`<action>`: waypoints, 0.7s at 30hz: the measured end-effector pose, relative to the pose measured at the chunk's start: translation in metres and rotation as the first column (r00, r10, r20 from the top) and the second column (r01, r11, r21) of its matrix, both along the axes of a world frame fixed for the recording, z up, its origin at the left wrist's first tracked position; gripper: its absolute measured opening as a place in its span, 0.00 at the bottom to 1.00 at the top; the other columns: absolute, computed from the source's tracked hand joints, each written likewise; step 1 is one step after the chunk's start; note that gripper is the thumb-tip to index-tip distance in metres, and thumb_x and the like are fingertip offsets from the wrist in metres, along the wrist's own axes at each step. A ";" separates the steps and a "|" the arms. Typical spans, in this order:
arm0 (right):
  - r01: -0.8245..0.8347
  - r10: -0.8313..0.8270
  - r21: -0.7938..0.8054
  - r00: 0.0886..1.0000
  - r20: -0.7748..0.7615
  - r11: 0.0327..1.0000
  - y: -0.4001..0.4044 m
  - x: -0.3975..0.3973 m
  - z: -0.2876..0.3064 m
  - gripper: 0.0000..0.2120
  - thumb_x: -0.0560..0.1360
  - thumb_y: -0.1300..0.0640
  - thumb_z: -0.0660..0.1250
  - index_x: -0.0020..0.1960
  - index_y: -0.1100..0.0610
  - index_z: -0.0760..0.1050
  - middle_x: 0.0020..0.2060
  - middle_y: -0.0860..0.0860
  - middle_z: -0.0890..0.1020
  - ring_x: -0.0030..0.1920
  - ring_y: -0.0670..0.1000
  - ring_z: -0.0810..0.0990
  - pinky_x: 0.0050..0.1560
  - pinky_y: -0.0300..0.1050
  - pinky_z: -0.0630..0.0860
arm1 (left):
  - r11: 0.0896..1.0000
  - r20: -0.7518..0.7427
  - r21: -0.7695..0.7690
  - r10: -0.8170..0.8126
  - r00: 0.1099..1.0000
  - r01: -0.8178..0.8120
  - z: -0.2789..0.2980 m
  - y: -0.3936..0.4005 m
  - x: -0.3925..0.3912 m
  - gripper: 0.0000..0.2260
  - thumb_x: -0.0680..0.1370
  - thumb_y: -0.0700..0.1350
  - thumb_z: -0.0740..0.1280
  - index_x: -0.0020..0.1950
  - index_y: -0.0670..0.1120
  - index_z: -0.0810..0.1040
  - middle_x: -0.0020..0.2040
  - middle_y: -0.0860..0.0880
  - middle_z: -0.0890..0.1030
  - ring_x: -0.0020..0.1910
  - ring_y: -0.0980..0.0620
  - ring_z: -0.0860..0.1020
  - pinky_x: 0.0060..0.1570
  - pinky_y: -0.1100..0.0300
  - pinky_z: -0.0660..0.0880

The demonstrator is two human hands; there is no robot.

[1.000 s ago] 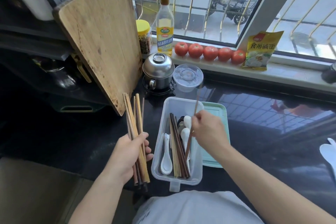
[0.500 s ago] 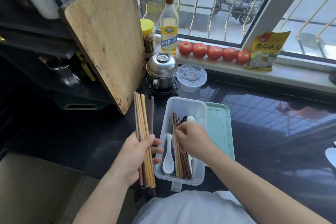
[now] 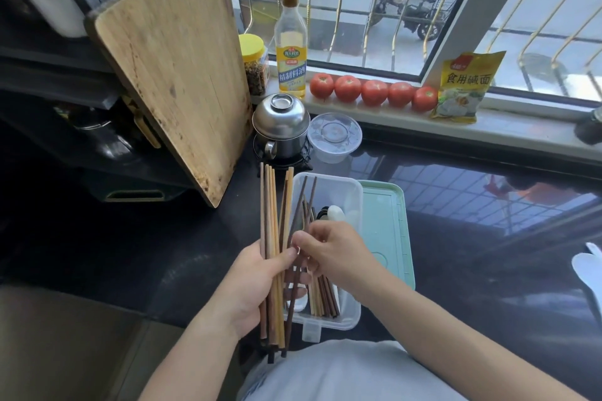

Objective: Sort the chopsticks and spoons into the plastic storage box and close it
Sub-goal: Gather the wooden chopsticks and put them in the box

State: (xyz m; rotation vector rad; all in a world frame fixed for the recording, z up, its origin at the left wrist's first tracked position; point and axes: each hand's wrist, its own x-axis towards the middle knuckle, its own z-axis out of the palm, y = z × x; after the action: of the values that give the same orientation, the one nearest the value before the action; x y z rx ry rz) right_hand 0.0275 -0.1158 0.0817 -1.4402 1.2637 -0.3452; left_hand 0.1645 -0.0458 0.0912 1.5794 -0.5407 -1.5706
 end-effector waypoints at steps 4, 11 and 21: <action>0.038 -0.039 0.116 0.999 0.002 0.993 -0.013 0.017 -0.010 0.19 0.83 0.46 0.61 0.43 0.59 0.79 0.34 0.54 0.81 0.31 0.51 0.81 0.32 0.45 0.79 | 0.997 -0.034 0.026 0.075 0.997 -0.074 -0.008 0.007 0.012 0.06 0.83 0.37 0.66 0.60 0.41 0.77 0.45 0.41 0.85 0.36 0.46 0.81 0.36 0.52 0.80; -0.312 0.121 -0.173 0.732 -0.670 0.934 -0.025 0.027 -0.080 0.11 0.82 0.57 0.60 0.57 0.61 0.77 0.53 0.57 0.82 0.56 0.59 0.82 0.50 0.49 0.76 | 0.908 -0.003 0.046 0.417 0.909 -0.416 -0.019 0.010 0.036 0.05 0.82 0.36 0.67 0.57 0.42 0.77 0.45 0.42 0.84 0.38 0.46 0.81 0.39 0.50 0.81; -0.460 0.173 -0.146 0.581 -0.795 0.876 -0.032 0.029 -0.089 0.14 0.81 0.55 0.58 0.56 0.61 0.78 0.54 0.59 0.82 0.55 0.60 0.81 0.50 0.48 0.77 | 0.921 -0.023 0.046 0.387 0.922 -0.386 -0.016 0.010 0.032 0.06 0.82 0.38 0.67 0.59 0.42 0.77 0.46 0.41 0.84 0.39 0.46 0.82 0.43 0.48 0.83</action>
State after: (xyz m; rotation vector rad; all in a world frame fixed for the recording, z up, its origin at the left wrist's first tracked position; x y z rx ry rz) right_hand 0.0568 -0.1475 -0.0069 -2.2195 1.6005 0.3921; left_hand 0.1961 -0.0361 0.0749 1.5744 -0.1624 -1.3076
